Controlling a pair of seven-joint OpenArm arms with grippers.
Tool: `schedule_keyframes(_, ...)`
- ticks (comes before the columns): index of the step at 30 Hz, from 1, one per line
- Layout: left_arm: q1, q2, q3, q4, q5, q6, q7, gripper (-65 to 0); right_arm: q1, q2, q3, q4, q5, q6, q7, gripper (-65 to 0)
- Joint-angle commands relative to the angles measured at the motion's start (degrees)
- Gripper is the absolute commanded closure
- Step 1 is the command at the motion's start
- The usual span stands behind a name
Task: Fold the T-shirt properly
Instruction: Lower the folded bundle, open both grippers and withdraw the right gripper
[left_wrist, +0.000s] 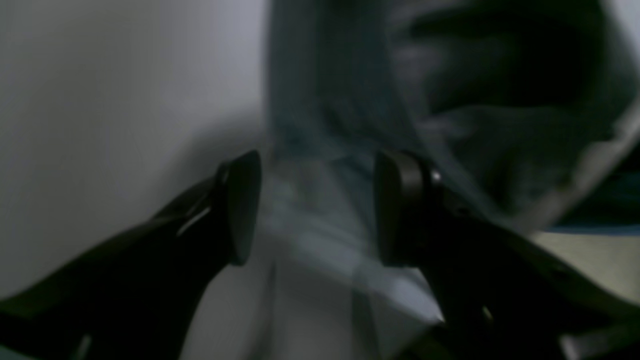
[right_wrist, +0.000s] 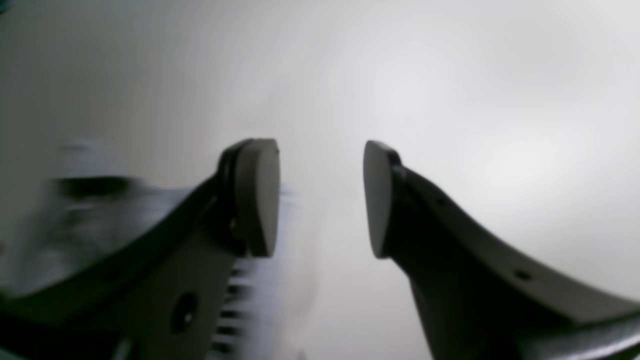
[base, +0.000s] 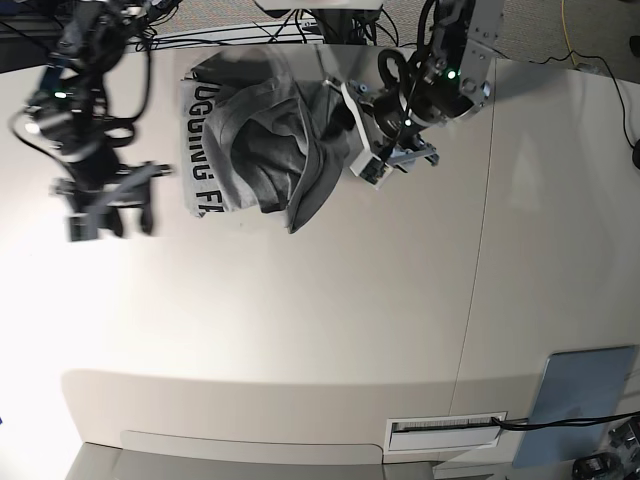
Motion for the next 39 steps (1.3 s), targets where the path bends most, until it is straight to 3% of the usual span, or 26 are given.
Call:
schedule_keyframes(1,0.9,0.1,0.1,1.9,-1.9,-0.9,-0.6,-34.3,0.1,1.6,2.2,1.0,0.5,0.1,0.9,-27.3)
schedule_keyframes(5,4.3,0.1,0.3,3.4,-7.1,-2.9,-0.1,-34.3,-2.0,4.8,9.6,1.0,0.5,-0.1,1.1,-27.3)
schedule_keyframes(9,6.8,0.1,0.3,2.5,-7.6,-2.5,0.7,-34.3,-3.6,5.7,13.6,1.0,0.5,-0.3,1.2,-27.3)
schedule_keyframes(18,6.7,0.1,0.3,-5.2,-10.6,-1.7,-4.8,-34.3,-4.1,5.6,13.9,1.0,0.7,-0.3,1.0,-27.3)
schedule_keyframes(24,6.7,0.3,0.4,-5.5,-18.8,-4.9,-4.8,-34.3,-4.3,5.6,13.9,1.0,0.5,-0.3,1.0,-27.3)
schedule_keyframes(28,6.7,0.4,3.4,-5.5,-17.1,-4.5,-5.4,-34.2,-4.3,5.7,13.9,1.0,0.5,-0.3,1.0,-27.3)
schedule_keyframes(31,6.6,0.4,7.3,-5.5,-11.2,-0.2,-8.6,-33.5,-4.3,5.7,13.9,1.0,0.5,-0.3,1.0,-27.3)
schedule_keyframes(34,5.6,0.4,10.0,-5.5,-6.8,5.0,-9.5,-24.6,-4.3,5.7,13.9,1.0,0.5,-0.3,0.9,-27.3)
schedule_keyframes(39,3.8,0.3,10.4,-5.5,-2.6,11.0,-8.9,0.0,-4.3,5.7,13.9,1.0,0.5,-0.3,0.7,-27.3)
